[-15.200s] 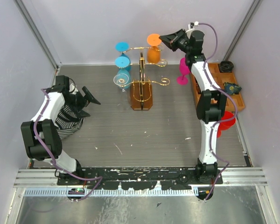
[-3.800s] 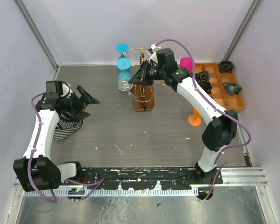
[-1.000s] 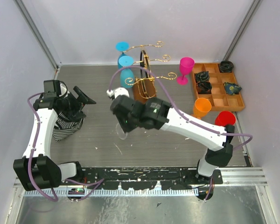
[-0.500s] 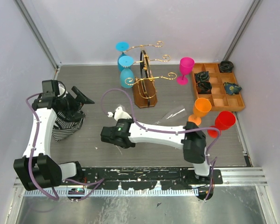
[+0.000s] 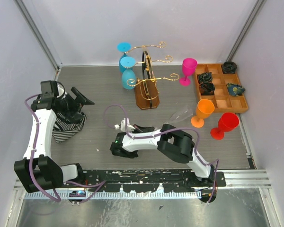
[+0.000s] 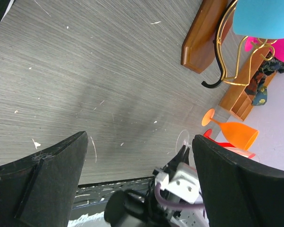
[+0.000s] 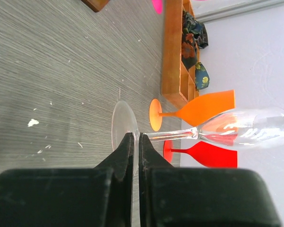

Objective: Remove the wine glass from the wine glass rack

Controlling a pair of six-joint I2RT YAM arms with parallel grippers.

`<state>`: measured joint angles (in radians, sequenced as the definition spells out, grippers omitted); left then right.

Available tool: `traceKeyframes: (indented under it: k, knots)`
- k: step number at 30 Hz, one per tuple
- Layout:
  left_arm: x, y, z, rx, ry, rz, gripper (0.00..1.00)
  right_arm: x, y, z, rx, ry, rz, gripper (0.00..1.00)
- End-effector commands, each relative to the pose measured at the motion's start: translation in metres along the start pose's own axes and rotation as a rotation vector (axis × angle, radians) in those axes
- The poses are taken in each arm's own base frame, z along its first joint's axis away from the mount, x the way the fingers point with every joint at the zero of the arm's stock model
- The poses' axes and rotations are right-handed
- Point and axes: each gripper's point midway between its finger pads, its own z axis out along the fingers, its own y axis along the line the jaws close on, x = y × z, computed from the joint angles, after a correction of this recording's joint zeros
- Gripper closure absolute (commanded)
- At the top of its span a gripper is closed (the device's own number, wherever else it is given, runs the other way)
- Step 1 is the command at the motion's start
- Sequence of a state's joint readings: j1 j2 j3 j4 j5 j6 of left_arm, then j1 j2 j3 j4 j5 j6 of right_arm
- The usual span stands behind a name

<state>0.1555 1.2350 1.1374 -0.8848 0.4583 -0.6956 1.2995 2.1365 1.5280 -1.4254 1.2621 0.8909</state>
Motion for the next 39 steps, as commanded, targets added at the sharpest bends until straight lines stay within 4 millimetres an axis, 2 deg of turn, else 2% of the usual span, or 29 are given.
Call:
traceKeyframes:
  k: [1, 11, 16, 20, 25, 33, 39]
  knots:
    - [-0.003, -0.010, -0.007, 0.033, 0.000, 0.023, 0.02, 0.000, -0.010, 0.019, 0.108, -0.061, 0.032, 1.00]
    - [-0.001, -0.010, -0.006, 0.037, 0.007, 0.021, 0.01, 0.026, 0.009, 0.056, 0.186, -0.015, -0.039, 0.99]
    - [-0.002, -0.011, -0.007, 0.039, 0.008, 0.023, 0.02, 0.043, 0.012, 0.076, 0.215, 0.039, -0.018, 0.99]
    - [-0.002, -0.011, -0.006, 0.041, 0.011, 0.020, 0.01, 0.049, 0.015, 0.086, 0.225, 0.063, -0.002, 0.99]
    - [-0.001, -0.011, -0.006, 0.043, 0.015, 0.017, 0.02, 0.044, 0.014, 0.100, 0.247, 0.088, 0.009, 0.99]
    - [-0.001, -0.009, -0.005, 0.038, 0.015, 0.021, 0.01, 0.044, 0.032, 0.111, 0.218, 0.120, -0.021, 0.99]
    - [-0.001, -0.009, -0.005, 0.036, 0.017, 0.024, 0.01, 0.041, 0.061, 0.113, -0.009, 0.191, 0.048, 0.99]
